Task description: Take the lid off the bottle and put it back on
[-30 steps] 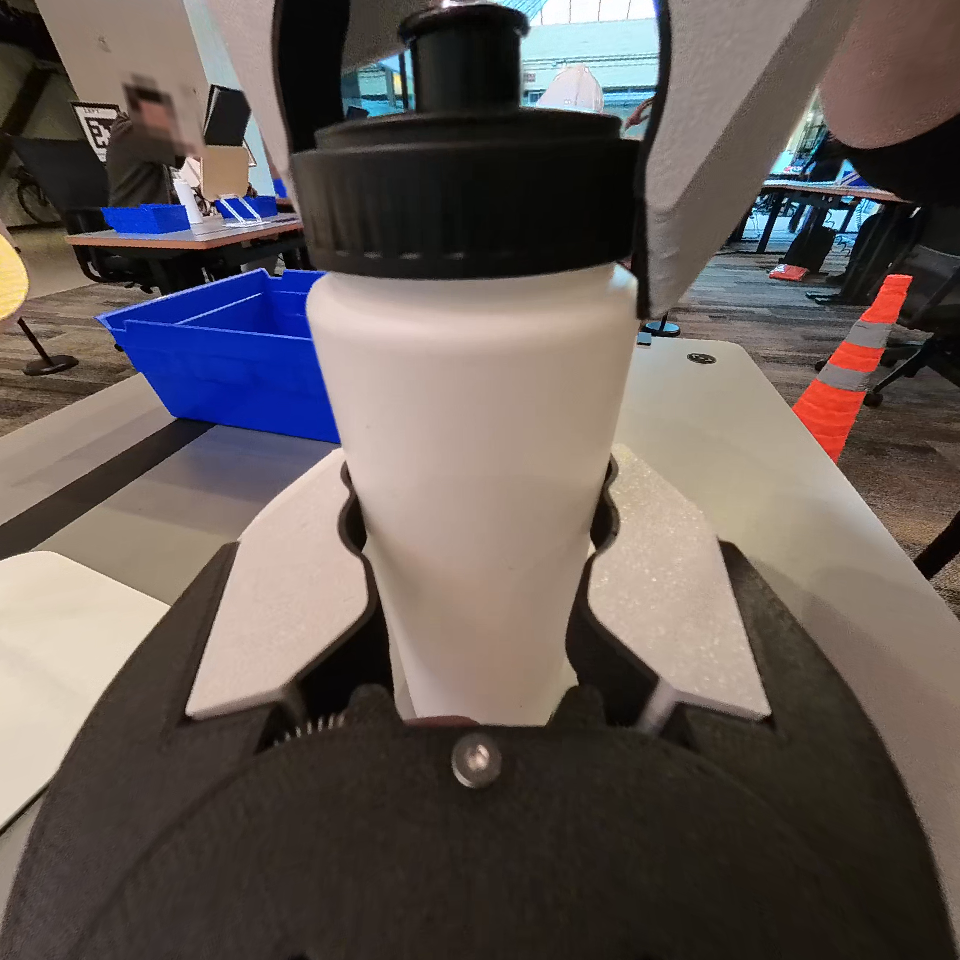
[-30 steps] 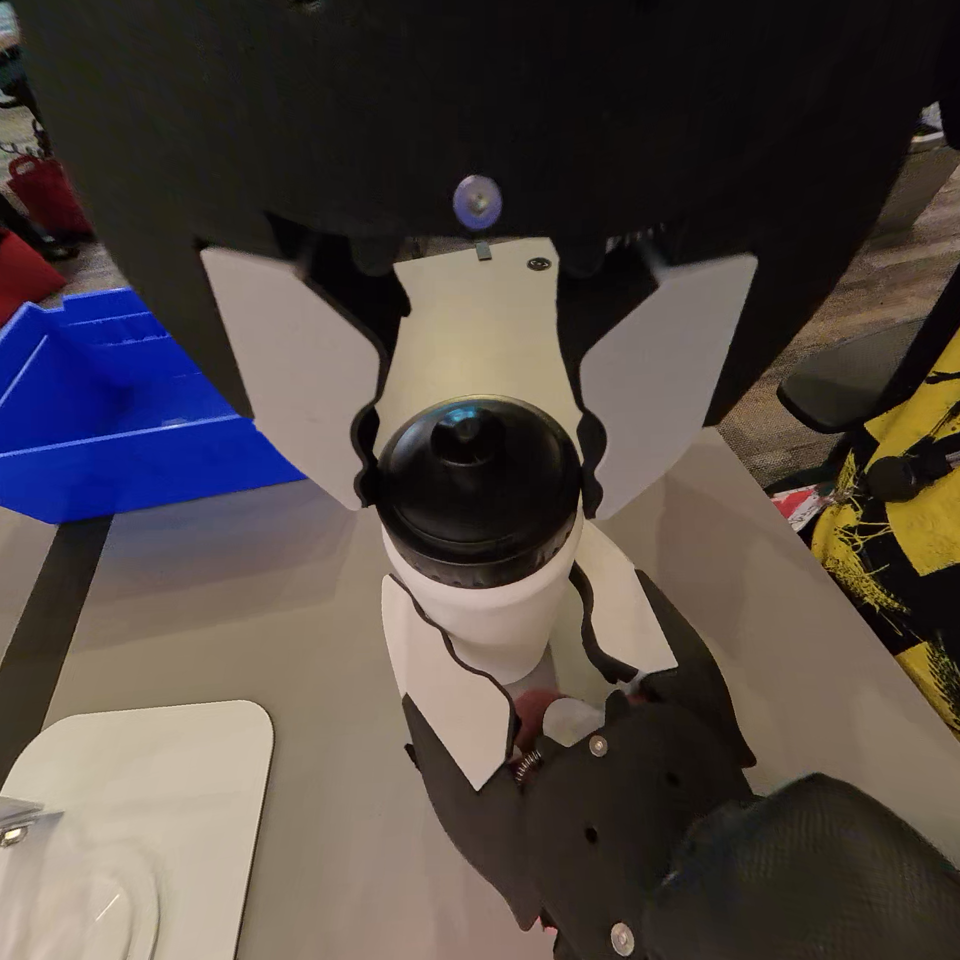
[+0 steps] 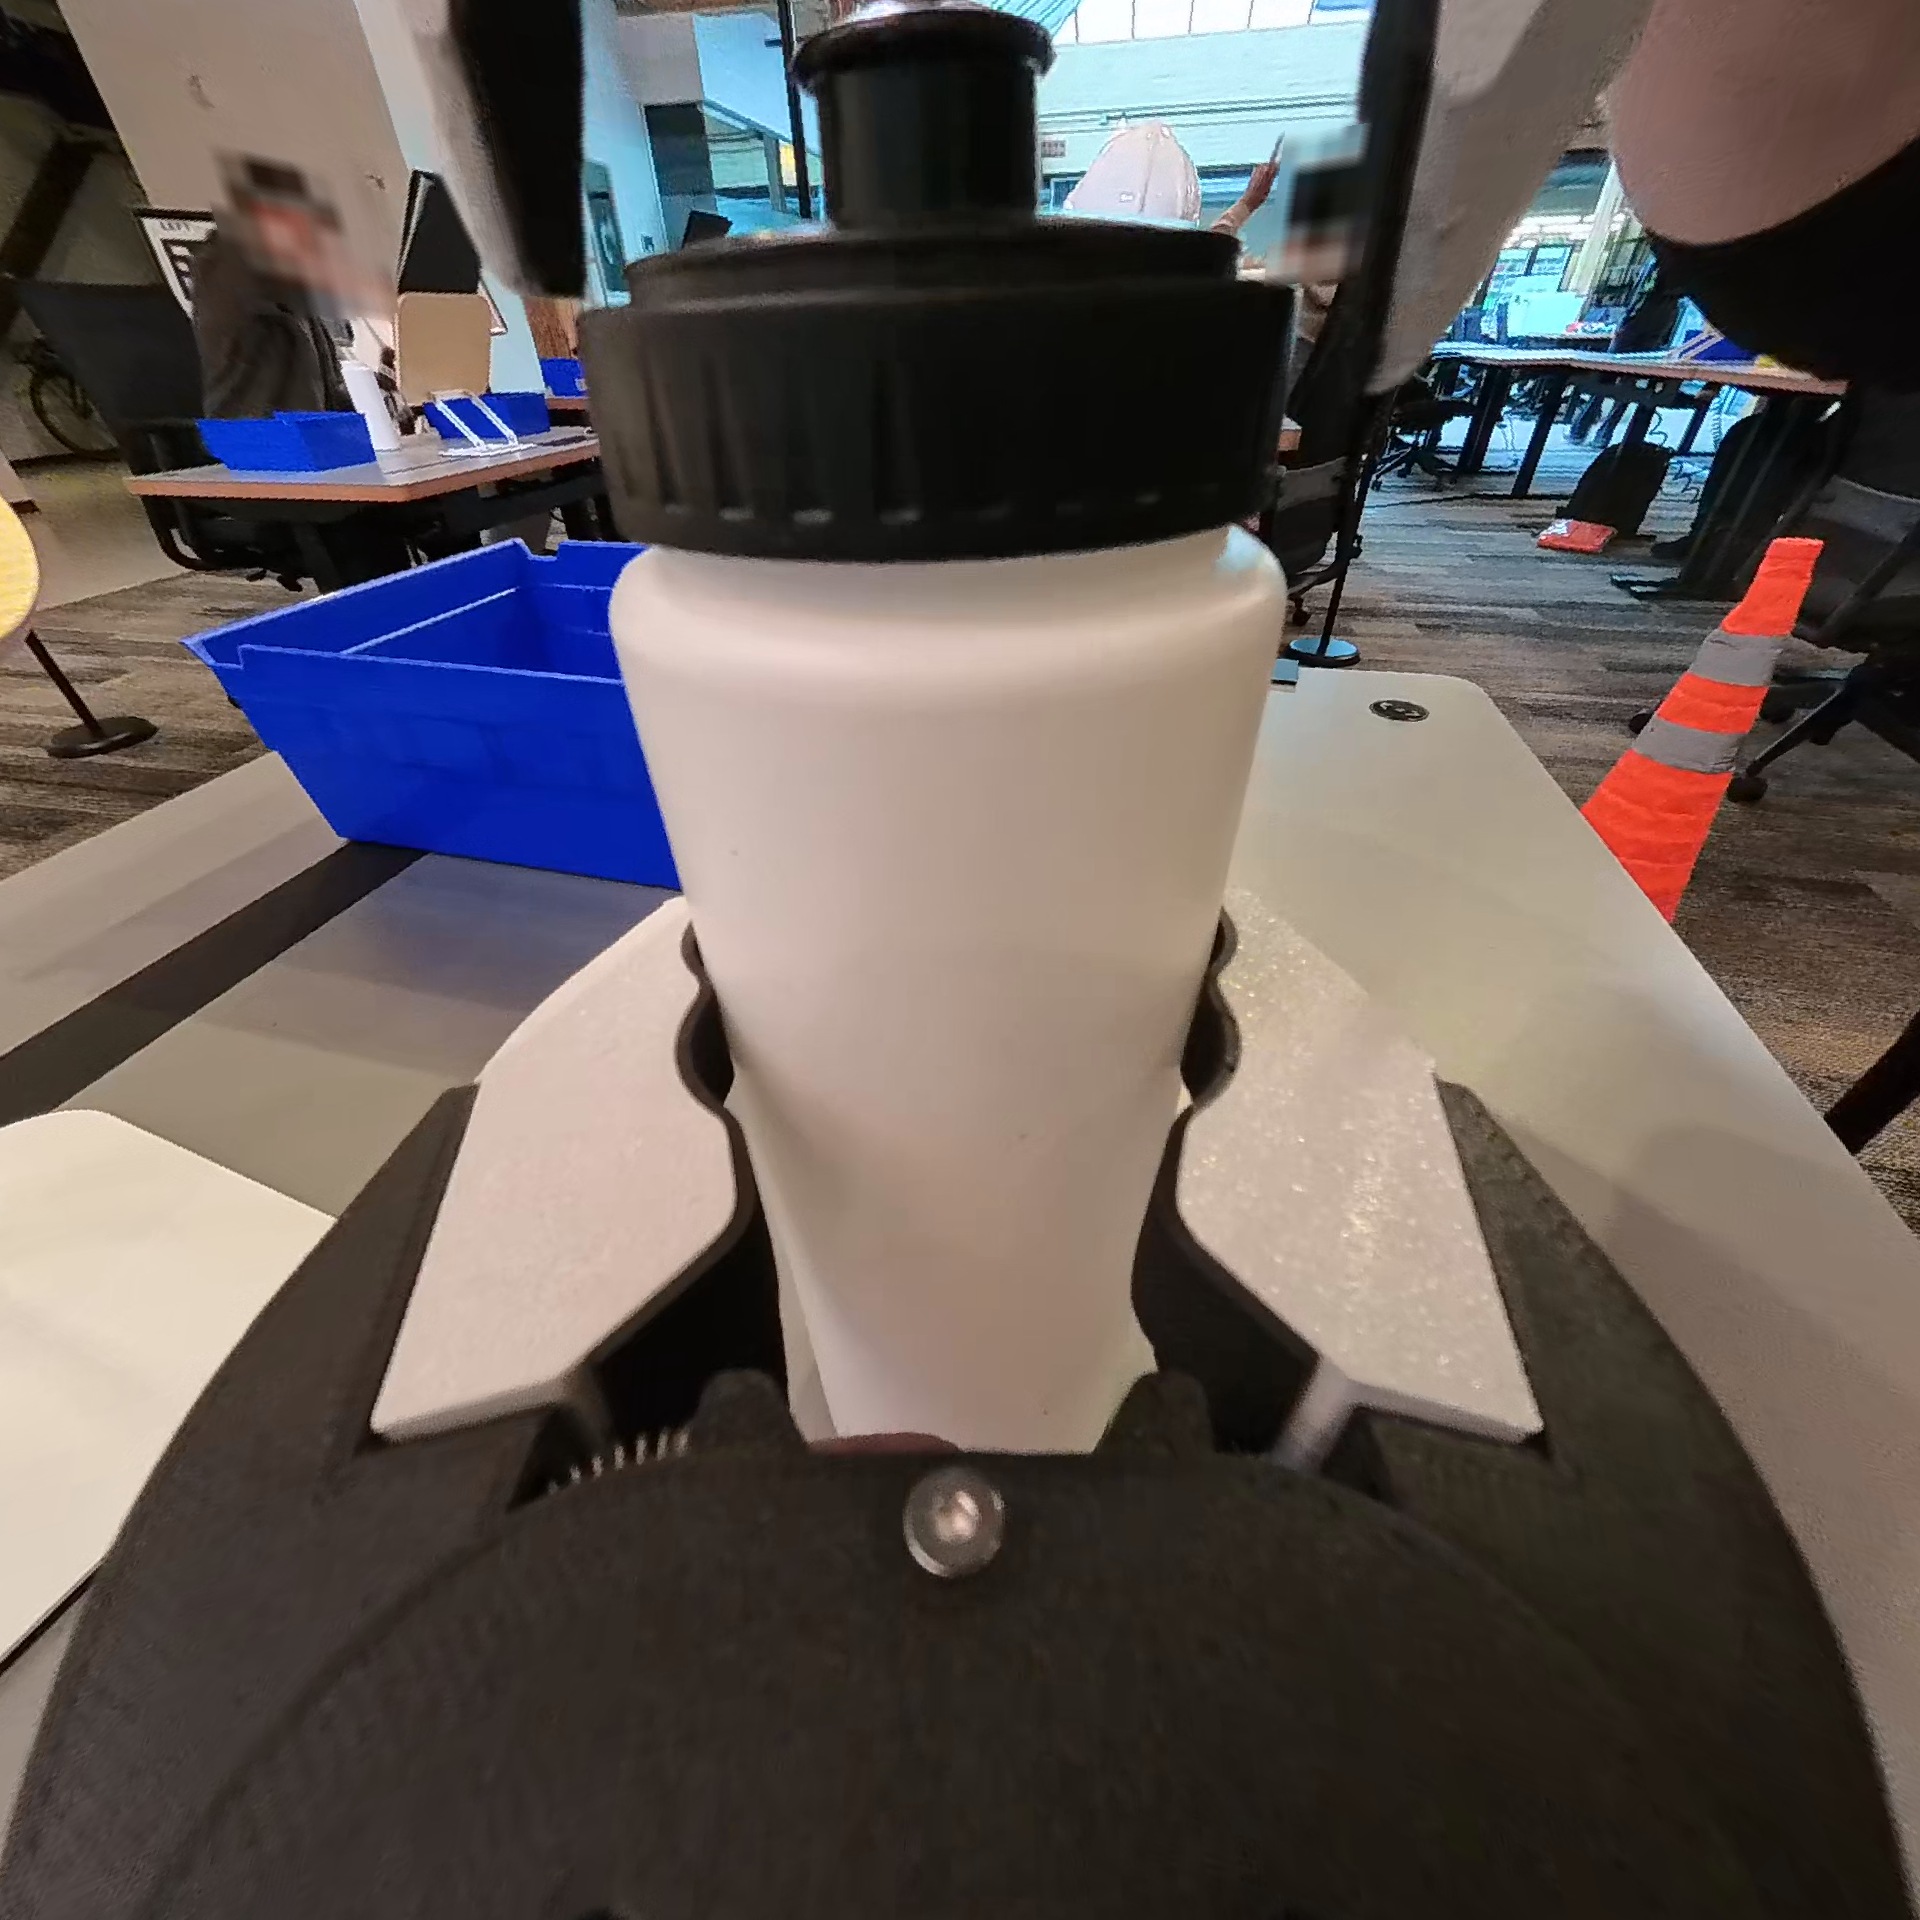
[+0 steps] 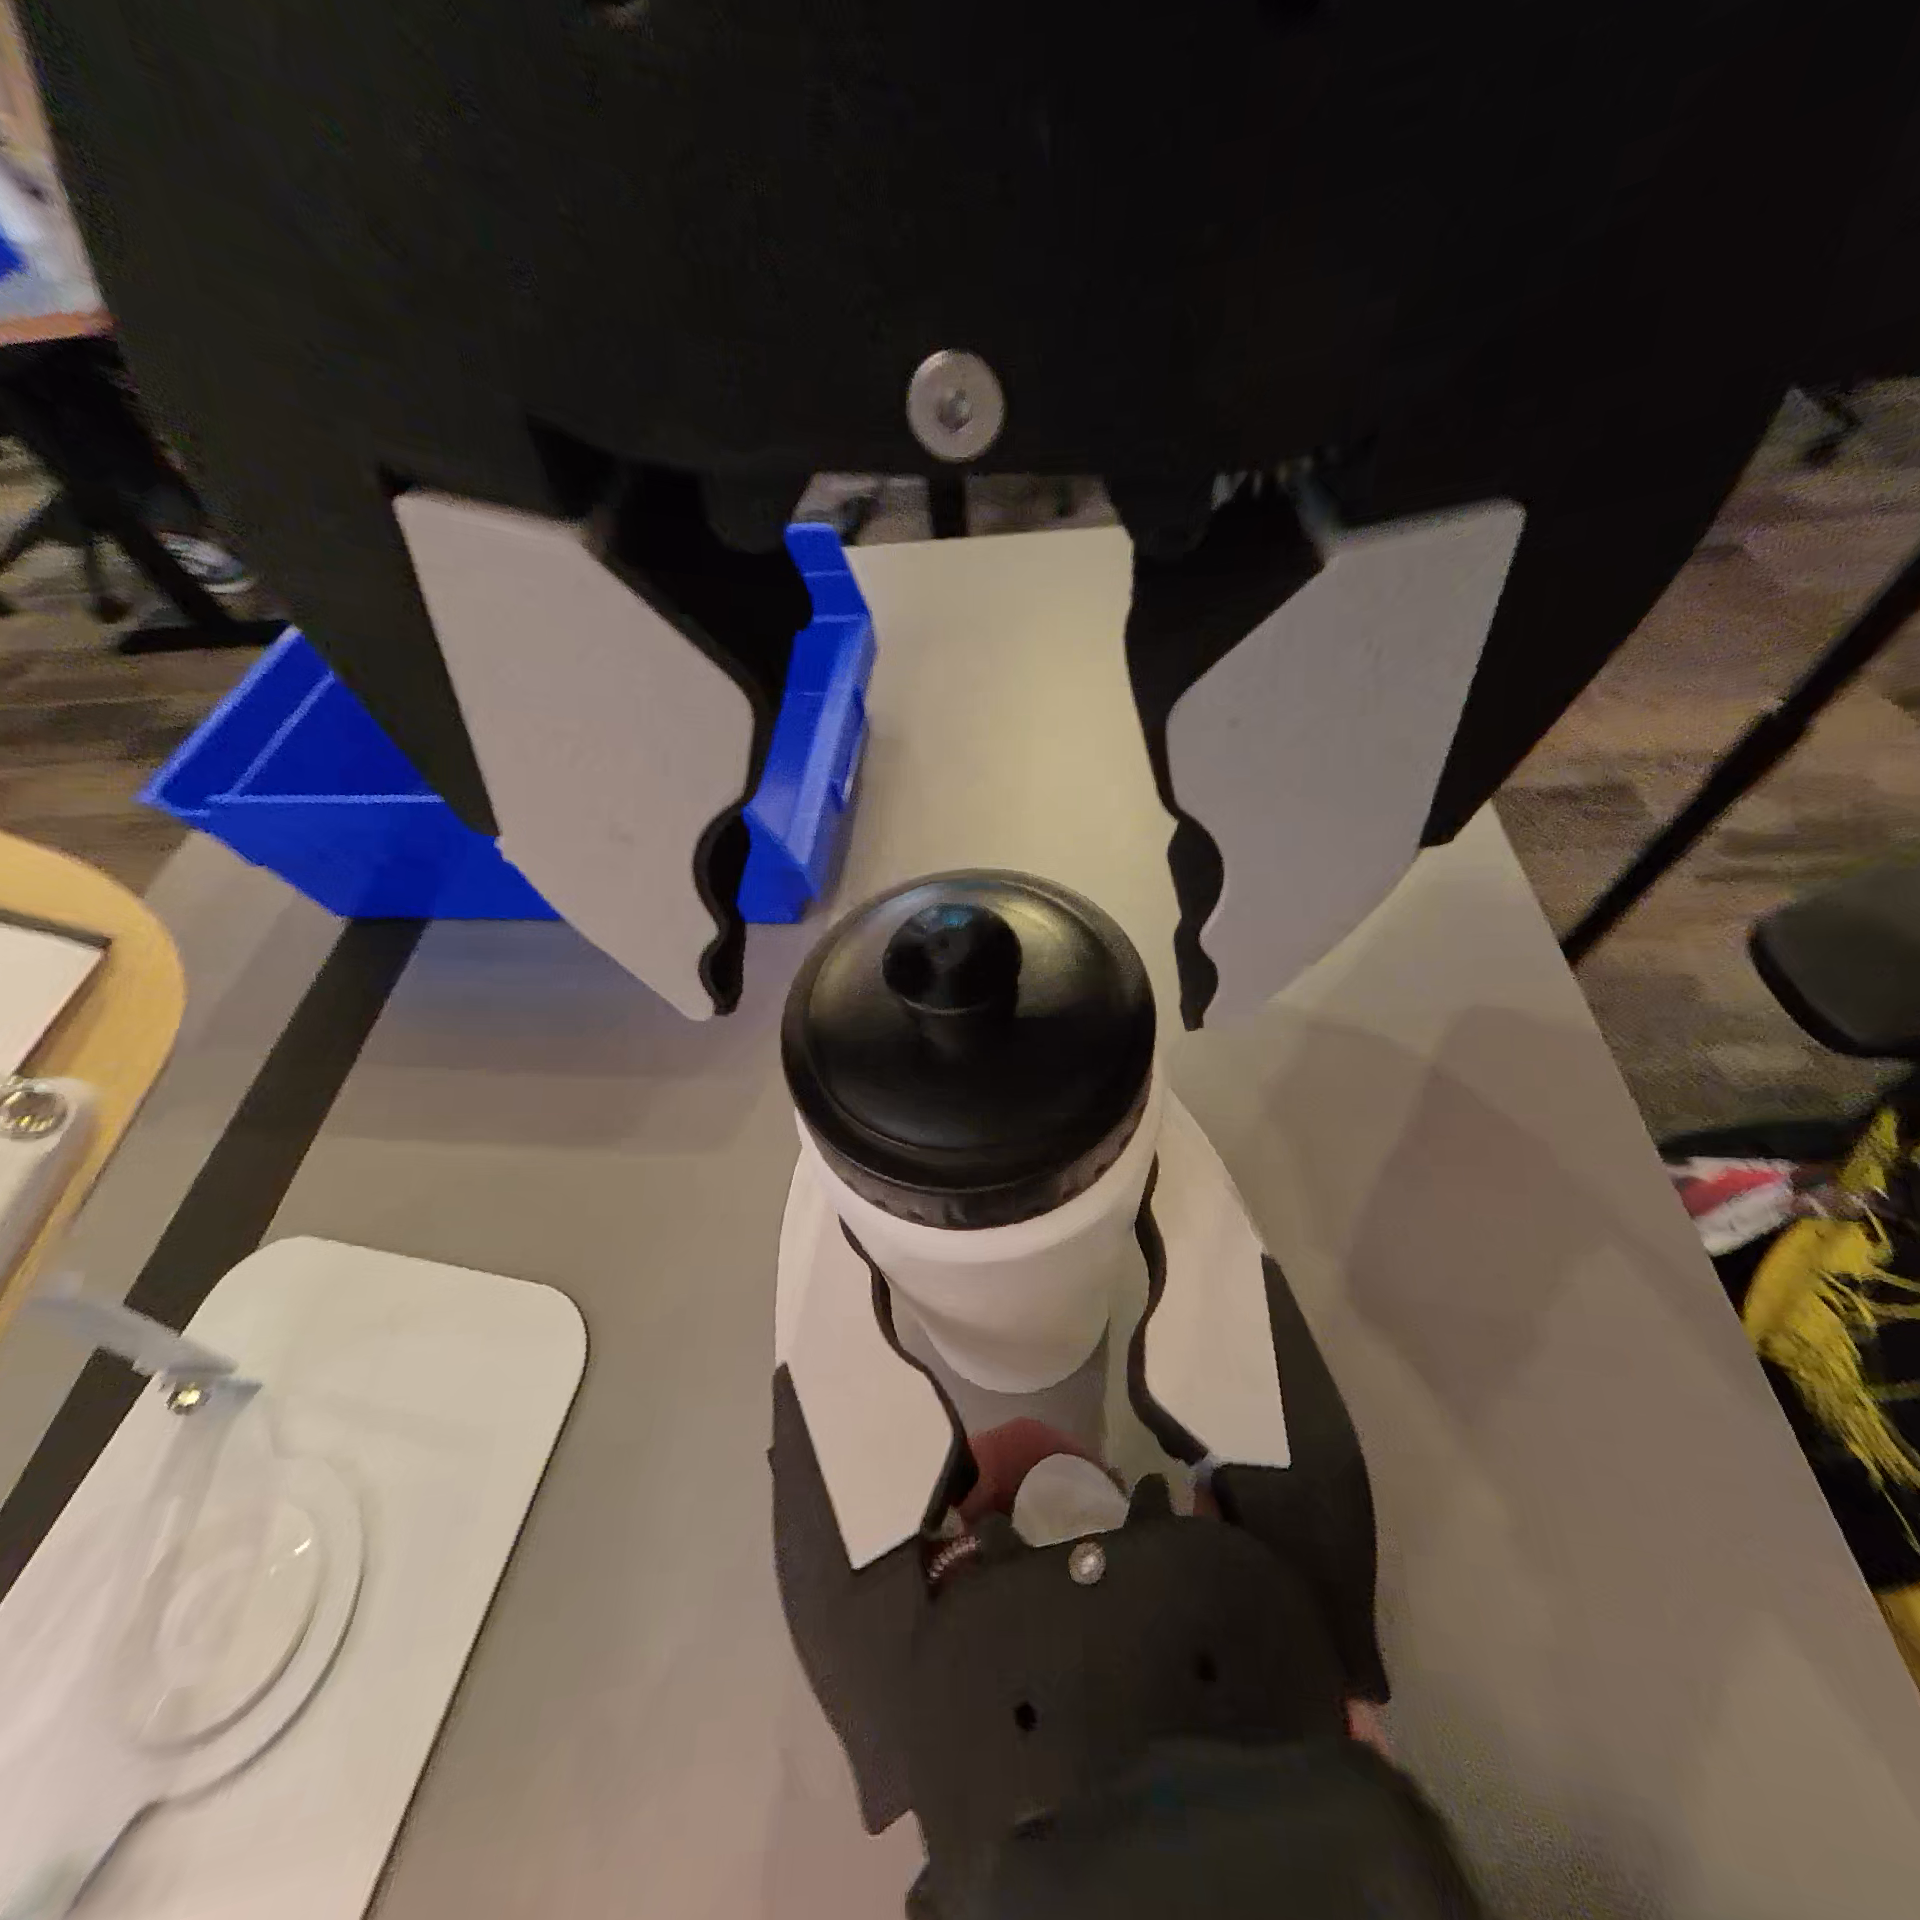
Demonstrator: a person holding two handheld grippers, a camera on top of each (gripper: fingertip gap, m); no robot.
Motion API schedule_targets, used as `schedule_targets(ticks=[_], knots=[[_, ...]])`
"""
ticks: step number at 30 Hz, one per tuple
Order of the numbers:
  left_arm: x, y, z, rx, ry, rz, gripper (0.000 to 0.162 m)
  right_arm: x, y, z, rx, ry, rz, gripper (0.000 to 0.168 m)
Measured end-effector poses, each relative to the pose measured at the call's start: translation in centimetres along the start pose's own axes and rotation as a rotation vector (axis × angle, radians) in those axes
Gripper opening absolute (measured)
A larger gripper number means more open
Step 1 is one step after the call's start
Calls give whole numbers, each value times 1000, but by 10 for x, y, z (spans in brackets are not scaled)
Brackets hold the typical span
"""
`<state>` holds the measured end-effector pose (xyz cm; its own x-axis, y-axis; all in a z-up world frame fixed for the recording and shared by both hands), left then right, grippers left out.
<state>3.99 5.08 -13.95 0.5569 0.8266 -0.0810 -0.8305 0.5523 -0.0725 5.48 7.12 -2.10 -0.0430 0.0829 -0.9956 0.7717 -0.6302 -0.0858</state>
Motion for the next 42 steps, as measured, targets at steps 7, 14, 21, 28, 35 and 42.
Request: schedule_targets(ticks=[7, 14, 21, 28, 35, 42], knots=[[0, 0, 0, -1, 1, 0, 86, 9, 1, 0, 101, 42, 40, 71], [0, 0, 0, 2, 0, -3, 86, 9, 0, -2, 251, 5, 97, 72], [1, 0, 0, 3, 2, -4, 86, -3, 0, 0, -21, -15, -2, 73], [1, 0, 0, 3, 7, -3, 86, 0, 2, 0, 30, -14, 27, 65], [3, -2, 0, 2, 11, -5, 86, 1, 3, -2, 318, -16, 64, 66], [2, -3, 0, 5, 10, -9, 86, -9, 1, -1, -12, -55, 17, 66]])
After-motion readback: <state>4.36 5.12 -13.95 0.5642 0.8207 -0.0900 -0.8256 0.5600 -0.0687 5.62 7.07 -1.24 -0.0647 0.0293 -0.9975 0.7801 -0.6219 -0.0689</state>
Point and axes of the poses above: each gripper's, where its closed fingertips meet, x out along the fingers, z out of its top, y = z × x across the jaws, the point moved 5 cm from there along -x, back along the fingers, and after that the axes turned 5 degrees about -x, right-handed, at the moved point
